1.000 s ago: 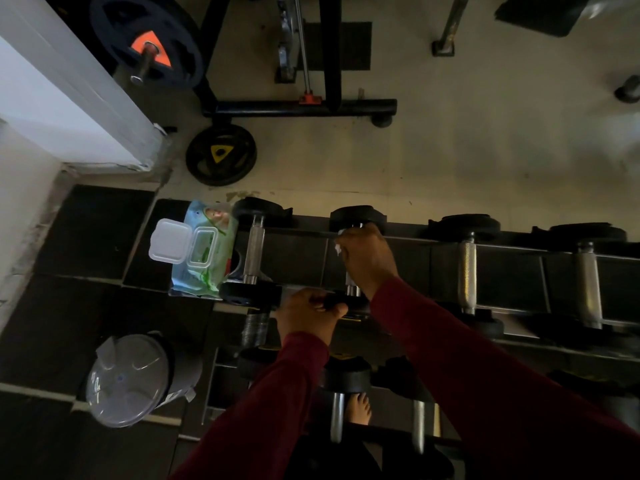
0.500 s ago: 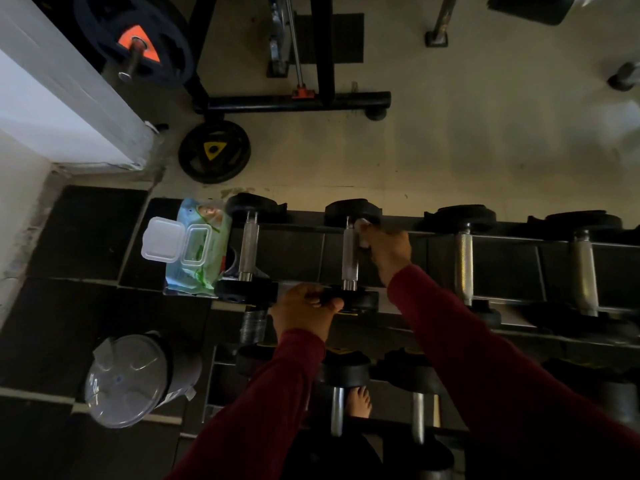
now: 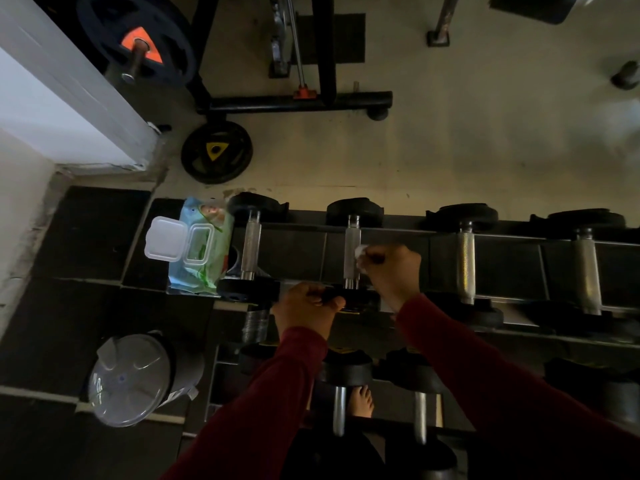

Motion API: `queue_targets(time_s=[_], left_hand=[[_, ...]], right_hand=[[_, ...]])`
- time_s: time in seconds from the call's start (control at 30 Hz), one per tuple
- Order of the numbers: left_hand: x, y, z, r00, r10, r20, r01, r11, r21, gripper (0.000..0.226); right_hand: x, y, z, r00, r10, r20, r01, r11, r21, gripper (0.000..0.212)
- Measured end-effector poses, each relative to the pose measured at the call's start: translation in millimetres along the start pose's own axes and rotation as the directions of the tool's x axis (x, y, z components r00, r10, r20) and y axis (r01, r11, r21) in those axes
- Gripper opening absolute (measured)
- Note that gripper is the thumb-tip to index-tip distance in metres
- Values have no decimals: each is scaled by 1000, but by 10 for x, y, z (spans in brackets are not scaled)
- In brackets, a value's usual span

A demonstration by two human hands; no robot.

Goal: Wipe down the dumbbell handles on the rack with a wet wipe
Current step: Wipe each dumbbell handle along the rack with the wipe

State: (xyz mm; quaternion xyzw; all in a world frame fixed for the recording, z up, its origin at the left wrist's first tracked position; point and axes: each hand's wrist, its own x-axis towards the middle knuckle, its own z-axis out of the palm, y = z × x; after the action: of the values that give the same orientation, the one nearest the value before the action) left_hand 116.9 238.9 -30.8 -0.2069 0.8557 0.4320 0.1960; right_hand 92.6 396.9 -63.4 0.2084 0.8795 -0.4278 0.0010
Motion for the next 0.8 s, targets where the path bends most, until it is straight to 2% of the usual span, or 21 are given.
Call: queue_targets(time_s=[0.07,0.17,0.23,0.3,0.4,0.43,0.5,0.57,0.63,0.67,0.73,0.8], left_hand=[[-3,21,-10,1000,-3,3,3,1000,7,33],[2,33,-21,1000,2,9,-2,1000,16,34],[-4,41,-30,1000,13,7,-13,1000,2,34],[-12,41,-34,1000,23,10,-23,1000,-5,36],[-14,40,-44,999,34,31,-35,999,2,35],[-6,36,-51,998,45,38,-45,999,8,34],[15,27,-67,996,69,62,-70,997,14,33],[39,19,-82,991,96,97,-99,994,37,31],[58,22,-99,976,157,149,-176,977,125,31],[65,34,-111,959,211,188,-250,944,214,32],[62,95,-140,881,364,303,-467,773,429,33],[38,222,-145,740,487,463,-671,502,545,37]], right_hand=[[153,-111,19,990,-111,-86,110,994,-21,9],[339,-222,29,945,-325,-20,318,934,-162,15],[348,-179,28,908,-391,152,417,875,-244,18],[282,-83,-2,820,-439,367,556,765,-326,21],[206,-5,-90,656,-480,583,717,638,-281,21],[231,-14,-112,629,-478,613,733,627,-262,22],[343,-79,-129,646,-498,578,731,622,-282,22],[470,-157,-133,699,-527,483,710,592,-382,22],[526,-210,-142,737,-519,433,676,568,-469,20],[520,-194,-138,746,-500,439,665,589,-459,19],[413,-157,-179,774,-459,435,603,744,-288,14],[295,-76,-266,846,-360,394,424,901,-88,14]])
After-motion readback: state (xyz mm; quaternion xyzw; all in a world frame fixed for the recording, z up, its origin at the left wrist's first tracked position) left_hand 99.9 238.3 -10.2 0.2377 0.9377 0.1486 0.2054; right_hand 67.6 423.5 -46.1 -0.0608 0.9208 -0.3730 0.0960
